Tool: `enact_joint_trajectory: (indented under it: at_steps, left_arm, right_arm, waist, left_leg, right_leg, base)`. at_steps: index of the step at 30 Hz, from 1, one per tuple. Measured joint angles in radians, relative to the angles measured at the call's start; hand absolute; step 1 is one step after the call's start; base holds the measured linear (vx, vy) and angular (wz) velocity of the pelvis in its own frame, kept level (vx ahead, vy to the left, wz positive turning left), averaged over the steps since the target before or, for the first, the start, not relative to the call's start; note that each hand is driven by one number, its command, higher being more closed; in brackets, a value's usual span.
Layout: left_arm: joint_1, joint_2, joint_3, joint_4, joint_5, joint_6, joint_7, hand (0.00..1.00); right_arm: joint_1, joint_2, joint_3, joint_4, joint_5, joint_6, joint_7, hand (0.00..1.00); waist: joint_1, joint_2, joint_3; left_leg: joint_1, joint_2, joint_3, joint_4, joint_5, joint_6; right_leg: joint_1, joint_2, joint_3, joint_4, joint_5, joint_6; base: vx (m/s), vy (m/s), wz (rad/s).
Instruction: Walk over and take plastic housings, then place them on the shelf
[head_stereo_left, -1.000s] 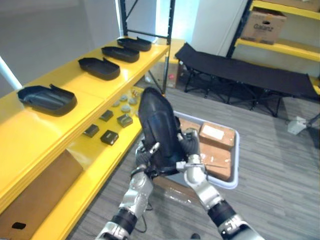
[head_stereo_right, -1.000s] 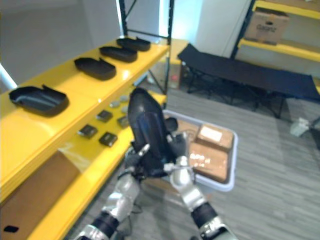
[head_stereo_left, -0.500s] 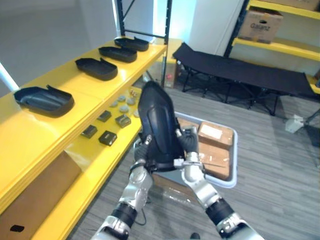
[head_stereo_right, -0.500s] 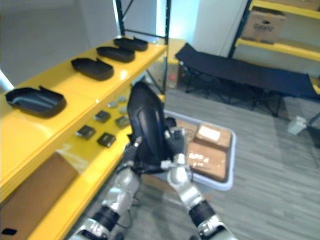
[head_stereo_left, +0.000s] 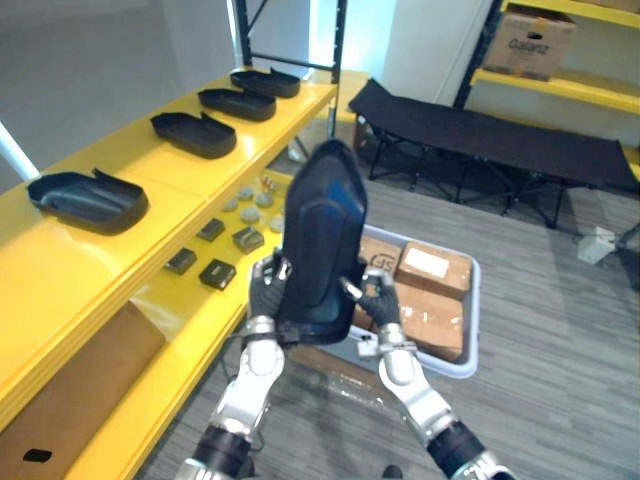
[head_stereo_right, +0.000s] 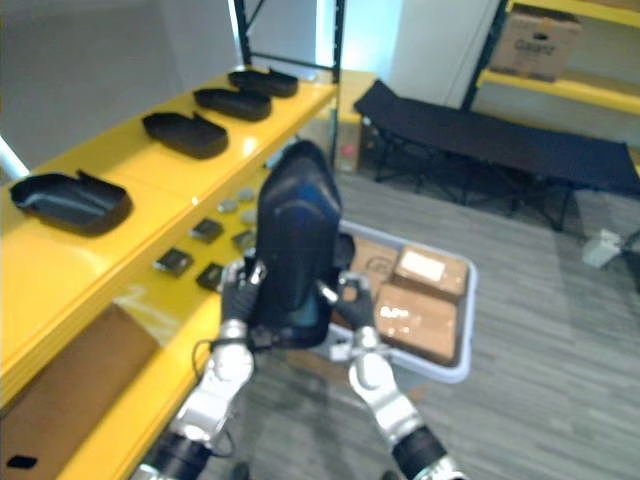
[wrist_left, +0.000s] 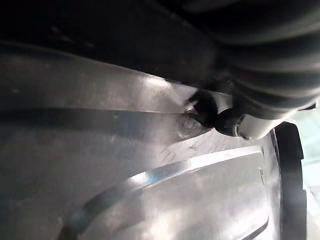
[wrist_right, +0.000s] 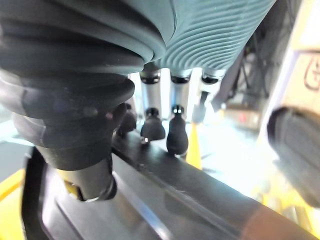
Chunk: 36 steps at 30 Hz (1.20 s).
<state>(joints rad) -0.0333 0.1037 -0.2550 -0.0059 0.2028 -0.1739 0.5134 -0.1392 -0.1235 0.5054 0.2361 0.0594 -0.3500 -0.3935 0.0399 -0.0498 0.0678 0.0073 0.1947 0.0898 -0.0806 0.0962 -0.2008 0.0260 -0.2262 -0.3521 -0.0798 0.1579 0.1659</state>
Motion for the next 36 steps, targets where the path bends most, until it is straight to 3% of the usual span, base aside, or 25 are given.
enact_joint_trajectory:
  at_steps: [7,12,16,22,25,29,33,36]
  left_arm:
    - [0.045,-0.002,0.038,-0.094,0.215,-0.034,0.11,1.0]
    - [0.061,0.004,0.072,-0.098,0.331,-0.034,0.185,1.0]
    - [0.102,0.01,0.127,-0.08,0.399,0.02,0.235,1.0]
    - [0.118,0.019,0.202,-0.031,0.426,0.049,0.277,1.0]
    - [0.128,0.018,0.238,-0.031,0.347,0.029,0.288,1.0]
    - [0.18,-0.02,0.306,-0.035,0.144,-0.057,0.28,1.0]
    - [0.267,-0.08,0.342,-0.136,0.022,-0.13,0.208,1.0]
    - [0.274,-0.079,0.349,-0.174,-0.007,-0.152,0.167,1.0]
  right_arm:
    - [0.022,-0.055,-0.033,-0.129,0.112,0.047,0.167,0.0]
    - [0.034,-0.111,-0.167,-0.257,0.206,0.053,0.25,0.0]
    - [0.044,-0.16,-0.324,-0.373,0.296,0.069,0.33,0.0]
    - [0.08,-0.166,-0.432,-0.395,0.364,0.069,0.347,0.0]
    - [0.121,-0.15,-0.492,-0.393,0.381,0.069,0.328,0.0]
    - [0.216,-0.068,-0.579,-0.331,0.397,0.078,0.272,0.0]
    - [0.312,0.017,-0.636,-0.26,0.4,0.084,0.263,0.0]
    - [0.311,0.027,-0.635,-0.26,0.399,0.077,0.272,0.0]
  waist:
    - [0.001,0.003,0.001]
    - [-0.002,0.009,0.004]
    - [-0.008,0.013,0.003]
    - [-0.024,0.015,0.002]
    - [-0.026,0.02,-0.001]
    - [-0.028,0.037,-0.012]
    - [-0.027,0.047,-0.018]
    - [-0.025,0.048,-0.019]
  left_leg:
    - [0.026,0.0,0.01,0.0,-0.015,0.0]
    - [0.028,0.0,0.02,0.0,-0.018,0.0]
    - [0.045,0.001,0.045,0.0,-0.028,0.001]
    - [0.048,0.0,0.064,0.0,-0.034,0.001]
    - [0.046,0.0,0.067,0.0,-0.035,0.001]
    - [0.045,0.0,0.068,0.0,-0.038,0.002]
    - [0.047,0.0,0.066,0.0,-0.039,0.003]
    - [0.053,0.0,0.063,0.0,-0.04,0.003]
  right_leg:
    - [0.017,0.0,0.0,0.0,-0.013,-0.006]
    - [0.012,0.001,0.007,0.0,-0.012,-0.003]
    - [0.01,0.001,0.03,0.0,-0.008,0.002]
    - [0.001,0.001,0.05,0.0,-0.007,0.004]
    - [-0.002,0.001,0.052,0.0,-0.007,0.004]
    - [-0.003,0.001,0.053,0.0,-0.008,0.006]
    - [0.003,0.0,0.051,0.0,-0.01,0.009]
    - [0.012,0.0,0.048,0.0,-0.012,0.009]
  base:
    - [0.02,0.005,-0.03]
    - [0.01,0.007,-0.06]
    - [0.02,0.013,-0.15]
    - [0.0,0.01,-0.09]
    - [0.0,0.003,-0.01]
    - [0.0,0.0,0.0]
    - [0.0,0.0,0.0]
    - [-0.02,0.005,0.02]
